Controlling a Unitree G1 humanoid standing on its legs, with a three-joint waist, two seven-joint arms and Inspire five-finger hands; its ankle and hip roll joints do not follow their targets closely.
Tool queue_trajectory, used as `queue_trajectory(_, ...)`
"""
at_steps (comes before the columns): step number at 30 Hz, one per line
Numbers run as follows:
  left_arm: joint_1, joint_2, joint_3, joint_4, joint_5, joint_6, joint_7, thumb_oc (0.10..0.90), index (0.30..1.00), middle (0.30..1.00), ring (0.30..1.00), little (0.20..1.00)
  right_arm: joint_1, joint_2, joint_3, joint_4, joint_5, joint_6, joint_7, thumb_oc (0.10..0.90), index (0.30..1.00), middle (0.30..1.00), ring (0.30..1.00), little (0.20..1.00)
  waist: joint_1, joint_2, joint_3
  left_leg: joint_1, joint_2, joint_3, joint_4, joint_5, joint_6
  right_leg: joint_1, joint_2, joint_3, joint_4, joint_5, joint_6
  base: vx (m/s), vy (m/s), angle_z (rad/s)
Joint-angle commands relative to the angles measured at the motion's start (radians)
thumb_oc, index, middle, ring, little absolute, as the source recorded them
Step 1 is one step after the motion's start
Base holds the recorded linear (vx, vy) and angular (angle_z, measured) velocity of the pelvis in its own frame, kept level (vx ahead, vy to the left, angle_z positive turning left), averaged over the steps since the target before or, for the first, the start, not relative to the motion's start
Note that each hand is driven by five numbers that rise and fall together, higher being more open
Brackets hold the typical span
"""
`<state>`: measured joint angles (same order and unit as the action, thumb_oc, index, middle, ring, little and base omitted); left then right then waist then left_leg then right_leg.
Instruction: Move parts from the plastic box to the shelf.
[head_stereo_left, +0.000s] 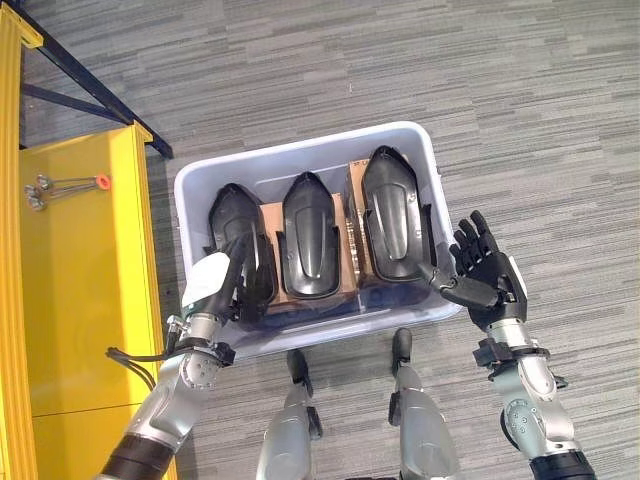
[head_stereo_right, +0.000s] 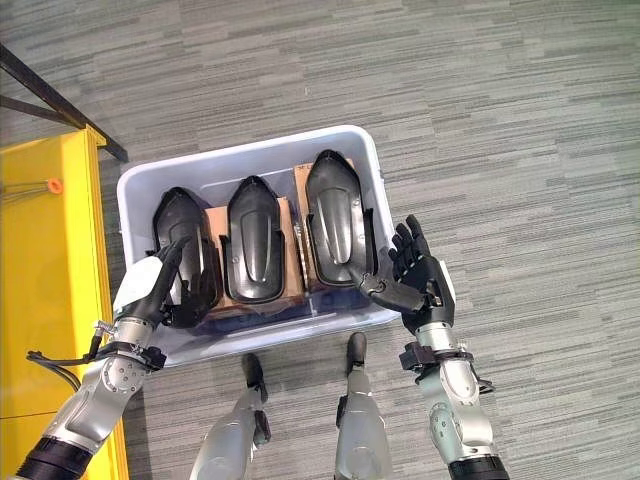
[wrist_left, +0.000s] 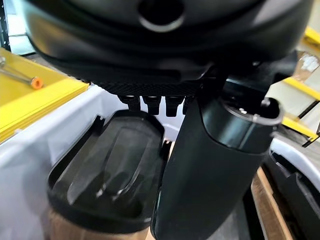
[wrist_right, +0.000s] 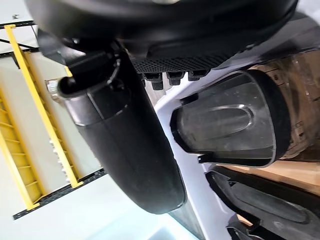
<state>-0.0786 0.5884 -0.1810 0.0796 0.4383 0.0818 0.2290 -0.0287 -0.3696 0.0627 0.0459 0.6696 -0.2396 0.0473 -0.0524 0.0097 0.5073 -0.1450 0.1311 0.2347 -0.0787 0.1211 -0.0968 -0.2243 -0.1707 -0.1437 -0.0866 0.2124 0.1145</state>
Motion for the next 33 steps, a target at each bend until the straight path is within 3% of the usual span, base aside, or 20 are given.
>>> queue_trajectory(1,-0.054,0.066,0.021,-0.045,0.03,-0.029,0.025,0.9,1.0,1.0,1.0,1.0,-0.052,-0.026,-0.046,-0.107,0.001,-0.11,0.047,0.9,1.0,1.0,1.0,1.0,-0.014,-0.008,-0.017,-0.04,-0.12,0.005,0.05,-0.084,0.078,0.021,0.057,-0.018,0.092,-0.154,0.009,0.0,0.0,0.0)
queue_trajectory(7,-0.027,0.064,0.011,-0.05,-0.004,0.004,-0.005,0.9,1.0,1.0,1.0,1.0,-0.044,-0.03,-0.052,-0.12,0.007,-0.107,0.051,0.9,1.0,1.0,1.0,1.0,-0.014,-0.01,0.012,-0.048,-0.122,0.009,0.054,-0.086,0.077,0.011,0.056,-0.013,0.087,-0.147,0.013,0.0,0.0,0.0)
queue_trajectory(8,-0.017,0.059,0.006,-0.057,-0.057,0.046,-0.022,0.9,1.0,1.0,1.0,1.0,-0.04,-0.033,-0.052,-0.122,0.011,-0.109,0.051,0.9,1.0,1.0,1.0,1.0,-0.013,-0.01,0.013,-0.056,-0.123,0.007,0.056,-0.086,0.077,0.007,0.057,-0.013,0.088,-0.147,0.012,0.0,0.0,0.0)
queue_trajectory(10,-0.014,0.056,0.004,-0.055,-0.071,0.064,-0.02,0.9,1.0,1.0,1.0,1.0,-0.039,-0.033,-0.051,-0.121,0.013,-0.112,0.052,0.9,1.0,1.0,1.0,1.0,-0.012,-0.01,0.013,-0.057,-0.123,0.008,0.057,-0.086,0.077,0.005,0.058,-0.014,0.089,-0.148,0.012,0.0,0.0,0.0)
queue_trajectory(16,-0.022,0.05,-0.036,0.014,-0.04,0.103,0.01,0.9,1.0,1.0,1.0,1.0,-0.045,-0.038,-0.032,-0.118,0.016,-0.134,0.042,0.9,1.0,1.0,1.0,1.0,-0.008,-0.019,0.013,-0.093,-0.119,0.022,0.09,-0.093,0.079,-0.028,0.058,-0.027,0.125,-0.159,0.011,0.01,-0.03,0.0)
queue_trajectory(21,-0.046,0.041,-0.065,0.067,-0.04,0.178,0.035,0.9,1.0,1.0,1.0,1.0,-0.051,-0.044,-0.025,-0.121,0.025,-0.148,0.034,0.9,1.0,1.0,1.0,1.0,-0.009,-0.025,0.013,-0.154,-0.113,0.024,0.142,-0.099,0.081,-0.088,0.061,-0.034,0.179,-0.173,0.006,0.0,-0.028,0.0)
queue_trajectory(22,-0.054,0.023,-0.088,0.131,-0.03,0.236,0.094,0.9,1.0,1.0,1.0,1.0,-0.054,-0.047,-0.012,-0.122,0.022,-0.148,0.013,0.9,1.0,1.0,1.0,1.0,-0.009,-0.03,0.013,-0.214,-0.104,0.025,0.194,-0.112,0.079,-0.145,0.06,-0.044,0.224,-0.191,0.002,0.01,-0.052,-0.05)
queue_trajectory(28,-0.083,-0.001,-0.119,0.144,0.026,0.266,0.138,0.9,1.0,1.0,1.0,1.0,-0.046,-0.049,0.005,-0.138,0.023,-0.155,0.004,0.9,1.0,1.0,1.0,1.0,-0.017,-0.044,0.013,-0.325,-0.088,0.033,0.265,-0.122,0.076,-0.252,0.06,-0.046,0.283,-0.202,-0.003,0.0,-0.037,-0.01)
queue_trajectory(33,-0.138,-0.023,-0.149,0.171,-0.029,0.258,0.147,0.9,1.0,1.0,1.0,1.0,-0.063,-0.054,0.026,-0.127,0.051,-0.165,0.003,0.9,1.0,1.0,1.0,1.0,-0.026,-0.052,0.013,-0.399,-0.076,0.04,0.328,-0.133,0.074,-0.323,0.063,-0.048,0.336,-0.216,-0.009,0.0,-0.007,0.03)
